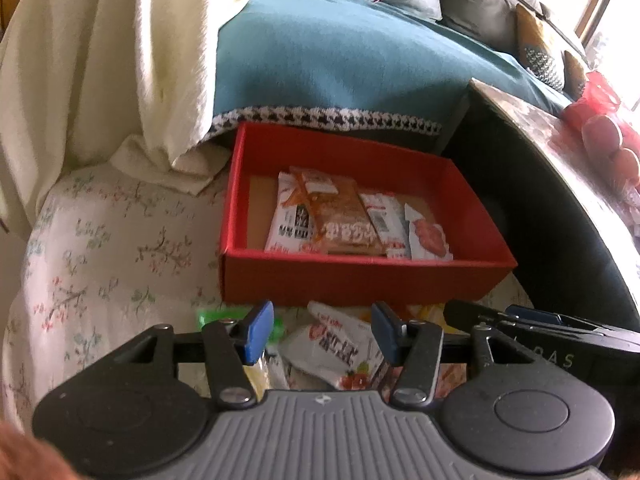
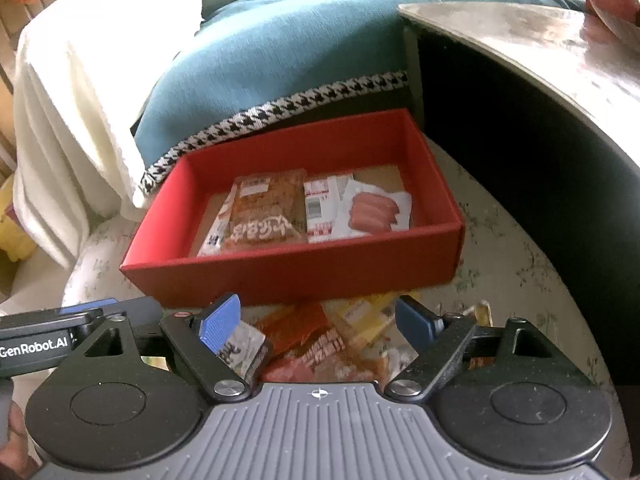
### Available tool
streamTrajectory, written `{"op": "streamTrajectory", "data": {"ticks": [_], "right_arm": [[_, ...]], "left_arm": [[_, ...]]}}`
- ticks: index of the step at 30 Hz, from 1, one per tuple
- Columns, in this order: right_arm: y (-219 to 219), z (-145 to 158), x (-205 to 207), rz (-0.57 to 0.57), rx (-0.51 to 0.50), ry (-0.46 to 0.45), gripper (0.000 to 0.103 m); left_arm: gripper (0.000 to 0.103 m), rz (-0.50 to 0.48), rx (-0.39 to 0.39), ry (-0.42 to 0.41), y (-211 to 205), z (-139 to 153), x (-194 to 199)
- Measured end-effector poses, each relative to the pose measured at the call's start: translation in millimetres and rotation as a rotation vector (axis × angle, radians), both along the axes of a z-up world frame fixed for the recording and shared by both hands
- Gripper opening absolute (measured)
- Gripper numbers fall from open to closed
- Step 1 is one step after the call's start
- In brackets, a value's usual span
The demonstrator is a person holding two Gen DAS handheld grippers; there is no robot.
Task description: Organize snacks
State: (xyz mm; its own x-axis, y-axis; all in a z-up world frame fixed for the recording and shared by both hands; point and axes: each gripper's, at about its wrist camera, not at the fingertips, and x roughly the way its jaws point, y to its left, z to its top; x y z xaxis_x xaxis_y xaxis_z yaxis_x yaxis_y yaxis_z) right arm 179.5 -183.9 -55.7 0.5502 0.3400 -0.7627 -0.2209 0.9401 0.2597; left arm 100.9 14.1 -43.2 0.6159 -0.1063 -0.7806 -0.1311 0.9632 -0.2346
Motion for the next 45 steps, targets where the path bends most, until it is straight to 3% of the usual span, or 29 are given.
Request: {"op": "streamTrajectory", "data": {"ticks": [12, 19, 23, 28, 31, 38, 40, 42, 45], "right_arm": [[0.0, -8.1, -19.7, 0.017, -0.003, 0.066, 0.089], [-5.4, -4.2, -22.8, 0.025, 0.020, 0.063, 0.089], [-13.2, -5.1, -21.1, 0.011, 0.031, 0.066, 0.089], [-16.5, -7.9, -17.3, 0.002, 0.040, 0.082, 0.090], [-13.8, -7.9, -16.9, 0.013, 0.043, 0.083, 0.090], [-13.8, -10.6, -15.6, 0.010, 0.035, 0.089, 0.090], [-14.2, -12.7, -14.5, 0.005, 0.027, 0.092, 0.090], [-14.7, -14.1, -13.1, 0.001, 0.018, 0.092, 0.090], [-17.1, -14.0, -9.9, -0.006, 0.023, 0.092, 0.090]], "left_arm": [[0.048, 0.034, 0.008, 0.121, -4.4, -32.6, -31.9], [0.050, 0.101, -0.012, 0.189, 1.3, -56.3, -29.2], [0.058, 0.131, -0.016, 0.199, 3.5, -64.1, -24.1], [0.065, 0.158, 0.046, 0.201, 4.4, -65.7, -23.1], [0.069, 0.168, 0.022, 0.210, 9.8, -69.2, -22.6], [0.079, 0.133, 0.109, 0.208, -12.7, -74.3, -17.6], [0.076, 0.117, 0.123, 0.187, -20.0, -74.6, -17.4], [0.053, 0.105, 0.159, 0.170, -26.2, -73.1, -17.7], [0.043, 0.086, 0.164, 0.166, -27.3, -70.8, -17.5]]}}
